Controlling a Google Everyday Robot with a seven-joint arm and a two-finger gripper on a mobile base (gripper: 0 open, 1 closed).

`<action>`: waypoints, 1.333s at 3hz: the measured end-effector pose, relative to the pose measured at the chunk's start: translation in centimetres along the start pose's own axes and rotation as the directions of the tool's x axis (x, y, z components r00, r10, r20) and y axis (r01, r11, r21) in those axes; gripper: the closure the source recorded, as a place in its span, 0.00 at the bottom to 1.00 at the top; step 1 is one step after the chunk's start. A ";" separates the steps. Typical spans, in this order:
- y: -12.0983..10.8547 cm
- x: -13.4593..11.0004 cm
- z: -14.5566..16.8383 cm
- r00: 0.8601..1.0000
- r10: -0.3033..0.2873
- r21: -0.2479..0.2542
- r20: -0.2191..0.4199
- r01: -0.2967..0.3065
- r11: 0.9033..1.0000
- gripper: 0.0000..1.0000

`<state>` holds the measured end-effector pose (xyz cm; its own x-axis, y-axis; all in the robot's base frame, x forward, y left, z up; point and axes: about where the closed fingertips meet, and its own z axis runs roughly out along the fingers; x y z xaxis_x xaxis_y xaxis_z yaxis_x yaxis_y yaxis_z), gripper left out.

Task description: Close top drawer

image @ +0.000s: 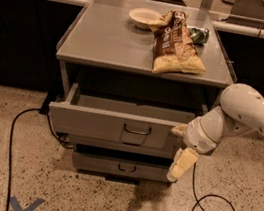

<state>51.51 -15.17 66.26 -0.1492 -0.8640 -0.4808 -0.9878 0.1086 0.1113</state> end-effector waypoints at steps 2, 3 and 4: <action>-0.4 -0.2 0.4 1.000 -0.021 -0.010 -0.005 0.021 1.000 0.00; -2.4 -1.3 1.2 0.997 -0.070 -0.016 -0.016 0.070 0.997 0.00; -4.6 -2.7 1.5 0.993 -0.115 -0.007 -0.022 0.114 0.993 0.00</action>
Offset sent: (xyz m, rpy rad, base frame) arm 0.0102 0.0040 -0.0038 -0.0075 -0.0090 0.0470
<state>56.35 -12.63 65.75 -0.0341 -0.8814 -0.4711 -0.9981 0.0054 0.0621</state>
